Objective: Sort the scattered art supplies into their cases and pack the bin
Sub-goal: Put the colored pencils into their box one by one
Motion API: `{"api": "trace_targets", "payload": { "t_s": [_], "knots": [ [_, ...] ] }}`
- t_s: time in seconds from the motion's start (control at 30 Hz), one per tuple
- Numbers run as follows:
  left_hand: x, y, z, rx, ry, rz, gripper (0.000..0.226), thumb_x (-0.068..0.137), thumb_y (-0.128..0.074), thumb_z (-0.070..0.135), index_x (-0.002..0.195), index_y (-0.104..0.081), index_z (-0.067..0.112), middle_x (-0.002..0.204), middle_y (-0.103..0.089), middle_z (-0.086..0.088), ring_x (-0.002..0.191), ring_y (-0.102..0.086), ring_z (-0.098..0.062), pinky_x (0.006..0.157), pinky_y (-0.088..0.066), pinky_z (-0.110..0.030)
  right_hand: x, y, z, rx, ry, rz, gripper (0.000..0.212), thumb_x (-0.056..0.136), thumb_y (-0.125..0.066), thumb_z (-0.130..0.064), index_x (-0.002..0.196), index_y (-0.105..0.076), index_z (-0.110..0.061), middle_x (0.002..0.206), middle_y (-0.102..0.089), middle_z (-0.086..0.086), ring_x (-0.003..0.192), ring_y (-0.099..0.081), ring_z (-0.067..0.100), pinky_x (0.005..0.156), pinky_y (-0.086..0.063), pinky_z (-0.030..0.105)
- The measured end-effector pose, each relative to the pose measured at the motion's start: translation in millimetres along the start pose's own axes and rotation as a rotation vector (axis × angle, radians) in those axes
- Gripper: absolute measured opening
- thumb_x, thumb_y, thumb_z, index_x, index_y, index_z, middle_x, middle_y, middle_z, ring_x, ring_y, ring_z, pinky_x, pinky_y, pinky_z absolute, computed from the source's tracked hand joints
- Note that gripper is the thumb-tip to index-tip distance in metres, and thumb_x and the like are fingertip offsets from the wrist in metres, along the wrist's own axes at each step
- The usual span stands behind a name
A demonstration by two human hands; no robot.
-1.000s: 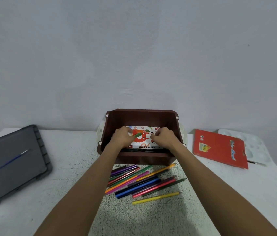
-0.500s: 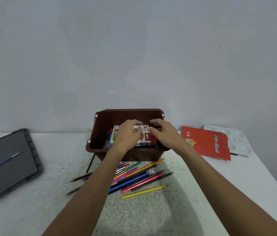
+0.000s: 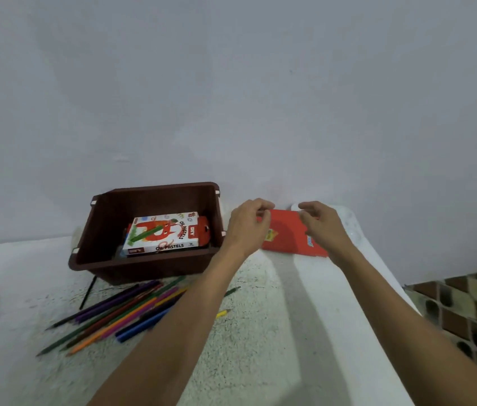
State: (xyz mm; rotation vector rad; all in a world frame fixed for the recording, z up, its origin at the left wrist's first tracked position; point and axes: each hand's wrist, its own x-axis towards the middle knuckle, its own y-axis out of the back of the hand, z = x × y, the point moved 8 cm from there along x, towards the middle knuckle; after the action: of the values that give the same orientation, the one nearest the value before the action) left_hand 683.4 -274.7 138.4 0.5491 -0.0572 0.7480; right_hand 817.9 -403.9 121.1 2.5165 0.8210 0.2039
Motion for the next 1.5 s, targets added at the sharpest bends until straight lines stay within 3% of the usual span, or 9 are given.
{"api": "trace_targets", "payload": {
  "t_s": [0.13, 0.3, 0.47, 0.6, 0.77, 1.13, 1.27, 1.37, 1.5],
  "knots": [
    [4.8, -37.6, -16.7, -0.019, 0.091, -0.066, 0.028, 0.098, -0.049, 0.012, 0.12, -0.066, 0.014, 0.12, -0.064, 0.002, 0.103, -0.059, -0.004, 0.078, -0.042, -0.002, 3.6, 18.6, 40.1, -0.032, -0.116, 0.046, 0.025, 0.094, -0.056, -0.022, 0.117, -0.064, -0.017, 0.117, -0.065, 0.004, 0.101, -0.062, 0.018, 0.083, -0.053, 0.033],
    [10.3, -66.5, -66.7, 0.16, 0.298, -0.125, 0.037, 0.097, -0.053, 0.021, 0.135, -0.053, 0.018, 0.139, -0.052, -0.004, 0.128, -0.048, -0.021, 0.104, -0.04, -0.034, 2.5, 26.2, 74.0, -0.107, -0.221, 0.041, 0.028, 0.095, -0.053, -0.017, 0.12, -0.061, -0.008, 0.106, -0.052, -0.001, 0.105, -0.051, 0.019, 0.097, -0.045, 0.038],
    [-6.7, -79.7, -109.3, 0.29, 0.52, -0.213, 0.047, 0.096, -0.051, 0.034, 0.14, -0.045, 0.02, 0.133, -0.055, -0.008, 0.123, -0.047, -0.032, 0.099, -0.044, -0.046, 4.9, 20.4, 95.6, -0.087, -0.293, 0.021, 0.021, 0.092, -0.054, -0.015, 0.112, -0.058, -0.01, 0.105, -0.056, 0.003, 0.101, -0.054, 0.022, 0.096, -0.047, 0.042],
    [-13.4, -81.6, -105.7, 0.197, 0.481, -0.203, 0.046, 0.097, -0.051, 0.024, 0.142, -0.043, 0.018, 0.134, -0.056, -0.006, 0.116, -0.054, -0.027, 0.096, -0.048, -0.044, 6.4, 13.4, 105.1, -0.001, -0.323, 0.034, 0.014, 0.091, -0.055, -0.017, 0.105, -0.053, -0.018, 0.1, -0.057, -0.004, 0.104, -0.055, 0.022, 0.096, -0.048, 0.043],
    [-18.3, -72.9, -101.2, 0.18, 0.459, -0.177, 0.046, 0.097, -0.052, 0.022, 0.142, -0.042, 0.018, 0.133, -0.056, -0.005, 0.105, -0.06, -0.023, 0.084, -0.052, -0.038, 2.2, 7.8, 122.5, 0.192, -0.438, 0.061, 0.025, 0.089, -0.057, -0.018, 0.113, -0.058, -0.013, 0.101, -0.062, 0.004, 0.084, -0.054, 0.018, 0.072, -0.046, 0.033],
    [-73.6, -52.1, -64.8, 0.244, 0.213, -0.071, 0.054, 0.09, -0.065, 0.013, 0.138, -0.045, 0.029, 0.118, -0.036, 0.004, 0.107, -0.052, -0.014, 0.091, -0.049, -0.024, -41.7, 31.5, 106.8, 0.331, -0.308, 0.241, 0.019, 0.091, -0.064, -0.022, 0.11, -0.062, -0.02, 0.106, -0.068, 0.005, 0.099, -0.065, 0.021, 0.089, -0.055, 0.042],
    [-103.1, -33.1, -46.6, 0.254, 0.033, -0.04, 0.032, 0.096, -0.06, 0.017, 0.128, -0.058, 0.022, 0.11, -0.044, 0.007, 0.096, -0.049, -0.003, 0.083, -0.035, -0.008, -72.7, 40.2, 100.4, 0.345, -0.326, 0.24, 0.009, 0.086, -0.062, -0.009, 0.086, -0.071, -0.011, 0.096, -0.072, 0.009, 0.091, -0.068, 0.024, 0.093, -0.055, 0.044],
    [-111.5, -13.9, -33.8, 0.178, -0.018, -0.032, 0.021, 0.096, -0.061, 0.023, 0.116, -0.067, 0.023, 0.102, -0.049, 0.008, 0.091, -0.053, 0.001, 0.083, -0.044, -0.011, -95.4, 43.2, 81.1, 0.337, -0.277, 0.248, 0.025, 0.088, -0.06, -0.006, 0.072, -0.074, -0.017, 0.08, -0.074, 0.0, 0.089, -0.067, 0.021, 0.091, -0.054, 0.038],
    [-125.0, 20.9, -19.2, 0.059, -0.019, -0.023, 0.018, 0.094, -0.065, 0.026, 0.111, -0.07, 0.025, 0.099, -0.052, 0.008, 0.092, -0.054, 0.003, 0.079, -0.047, -0.01, -119.2, 33.9, 52.8, 0.345, -0.173, 0.221, 0.017, 0.096, -0.057, -0.016, 0.109, -0.068, -0.018, 0.094, -0.07, 0.006, 0.087, -0.066, 0.023, 0.094, -0.054, 0.046]
  ]
}}
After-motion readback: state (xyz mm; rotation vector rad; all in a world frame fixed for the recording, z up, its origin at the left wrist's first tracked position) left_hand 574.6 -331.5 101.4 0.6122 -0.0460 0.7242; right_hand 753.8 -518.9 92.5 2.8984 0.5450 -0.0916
